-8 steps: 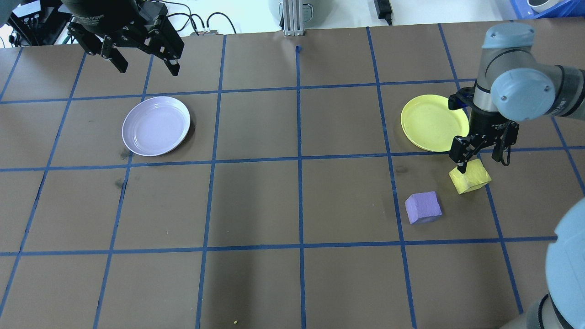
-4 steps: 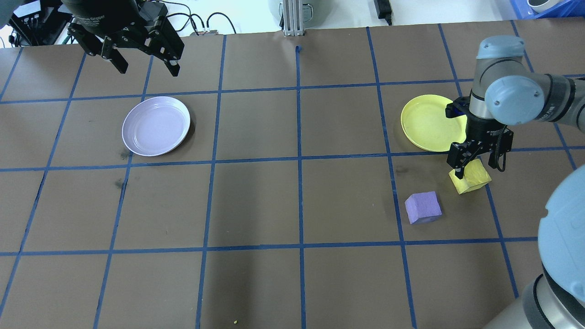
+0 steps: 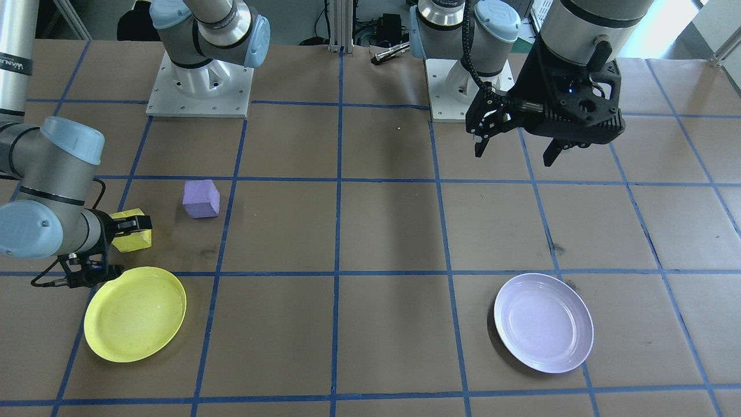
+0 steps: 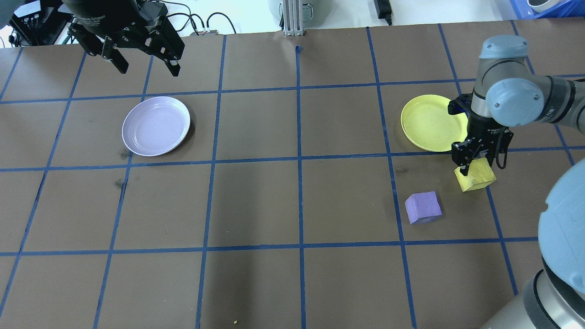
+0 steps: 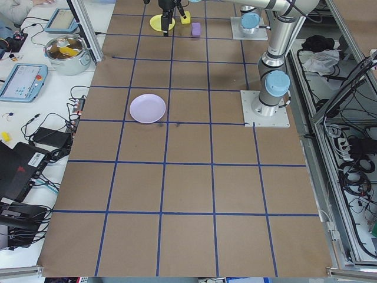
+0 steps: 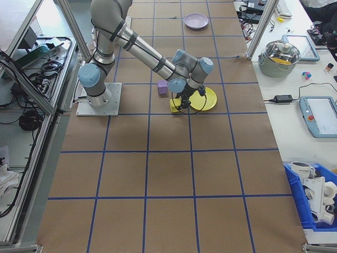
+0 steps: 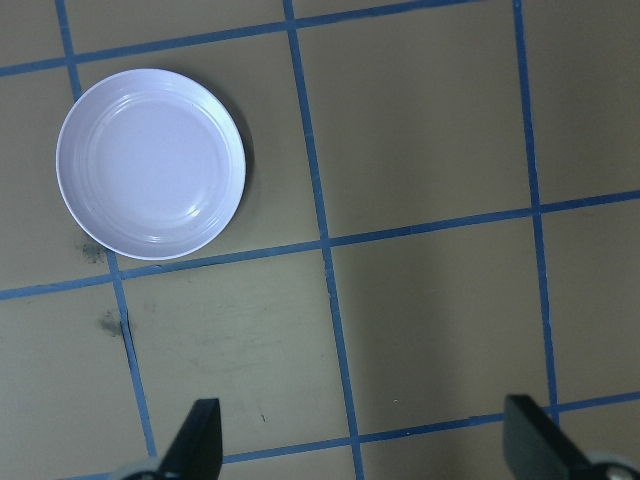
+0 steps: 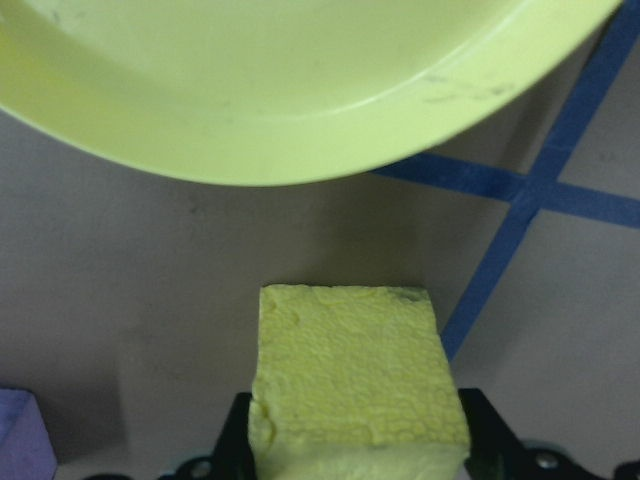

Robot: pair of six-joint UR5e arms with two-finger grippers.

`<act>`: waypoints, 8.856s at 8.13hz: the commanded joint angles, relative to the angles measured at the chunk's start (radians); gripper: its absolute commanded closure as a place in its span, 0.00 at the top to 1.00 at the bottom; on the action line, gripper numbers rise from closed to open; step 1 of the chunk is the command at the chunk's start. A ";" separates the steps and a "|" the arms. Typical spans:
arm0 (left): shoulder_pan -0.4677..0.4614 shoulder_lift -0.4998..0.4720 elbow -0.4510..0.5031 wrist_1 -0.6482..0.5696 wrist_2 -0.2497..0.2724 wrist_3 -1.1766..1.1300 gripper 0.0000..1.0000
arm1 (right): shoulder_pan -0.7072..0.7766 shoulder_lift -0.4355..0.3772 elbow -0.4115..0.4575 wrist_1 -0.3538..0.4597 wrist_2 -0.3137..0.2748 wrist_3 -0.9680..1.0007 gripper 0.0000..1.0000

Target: Sort blocks by color into plates

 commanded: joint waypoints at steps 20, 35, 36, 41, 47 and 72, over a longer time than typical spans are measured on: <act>0.003 0.070 -0.032 0.038 -0.016 0.008 1.00 | 0.082 0.004 -0.236 0.083 0.192 0.093 1.00; 0.000 0.159 -0.098 0.067 0.104 -0.115 1.00 | 0.137 -0.089 0.167 0.155 0.223 0.245 0.98; 0.000 0.166 -0.089 0.066 0.103 -0.115 1.00 | 0.137 -0.089 0.169 0.131 0.227 0.248 0.45; -0.002 0.208 -0.133 0.057 0.095 -0.155 1.00 | 0.137 -0.180 0.114 0.143 0.291 0.360 0.00; -0.015 0.236 -0.130 0.057 0.029 -0.144 1.00 | 0.413 -0.195 -0.064 0.159 0.563 0.677 0.00; -0.001 0.338 -0.277 -0.071 -0.098 -0.185 1.00 | 0.313 -0.255 -0.192 0.103 0.308 0.229 1.00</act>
